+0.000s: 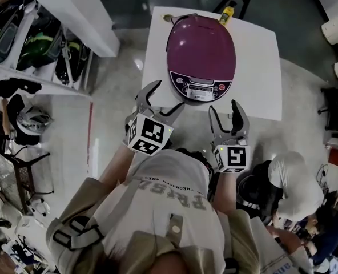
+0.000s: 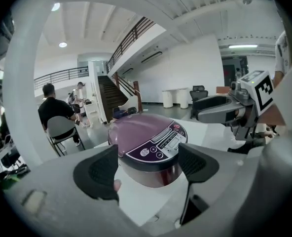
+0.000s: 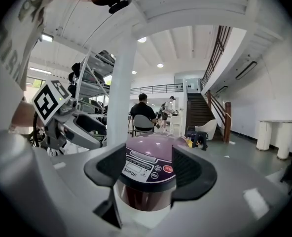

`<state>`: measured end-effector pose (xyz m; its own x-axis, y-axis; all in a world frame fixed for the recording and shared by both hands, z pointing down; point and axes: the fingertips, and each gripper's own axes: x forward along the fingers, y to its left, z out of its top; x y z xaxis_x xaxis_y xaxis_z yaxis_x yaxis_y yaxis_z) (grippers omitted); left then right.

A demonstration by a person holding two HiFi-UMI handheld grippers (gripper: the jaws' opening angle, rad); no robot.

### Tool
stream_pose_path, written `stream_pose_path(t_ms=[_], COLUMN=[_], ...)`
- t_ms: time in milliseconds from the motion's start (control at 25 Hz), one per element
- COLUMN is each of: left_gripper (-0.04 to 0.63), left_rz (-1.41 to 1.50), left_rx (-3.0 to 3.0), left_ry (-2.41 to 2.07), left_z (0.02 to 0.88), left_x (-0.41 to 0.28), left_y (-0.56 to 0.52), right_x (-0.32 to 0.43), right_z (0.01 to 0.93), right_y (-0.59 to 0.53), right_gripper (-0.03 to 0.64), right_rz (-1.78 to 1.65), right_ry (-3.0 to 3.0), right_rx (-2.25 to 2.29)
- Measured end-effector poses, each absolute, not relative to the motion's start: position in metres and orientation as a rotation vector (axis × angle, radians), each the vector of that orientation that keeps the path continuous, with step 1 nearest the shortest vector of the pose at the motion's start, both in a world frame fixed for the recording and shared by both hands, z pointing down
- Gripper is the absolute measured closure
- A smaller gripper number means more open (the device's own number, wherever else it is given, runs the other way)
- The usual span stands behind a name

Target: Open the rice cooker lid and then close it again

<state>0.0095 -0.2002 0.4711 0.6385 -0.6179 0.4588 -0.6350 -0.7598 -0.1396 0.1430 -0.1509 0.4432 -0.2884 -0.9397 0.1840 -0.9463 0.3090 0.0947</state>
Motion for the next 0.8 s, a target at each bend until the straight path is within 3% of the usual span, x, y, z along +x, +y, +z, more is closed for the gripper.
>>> stream_pose_path(t_ms=[480, 800], left_gripper=[0.190, 0.190], left_rz=[1.323, 1.687], left_rx=[3.096, 3.117], left_ry=[-0.613, -0.467], left_z=[0.491, 0.510], left_x=[0.058, 0.082], left_y=[-0.196, -0.200], right_x=[0.109, 0.102], right_z=[0.475, 0.516], right_y=[-0.177, -0.183], right_gripper=[0.287, 0.281], right_rz=[-0.060, -0.117], right_ry=[-2.274, -2.146], right_rx=[1.050, 0.680])
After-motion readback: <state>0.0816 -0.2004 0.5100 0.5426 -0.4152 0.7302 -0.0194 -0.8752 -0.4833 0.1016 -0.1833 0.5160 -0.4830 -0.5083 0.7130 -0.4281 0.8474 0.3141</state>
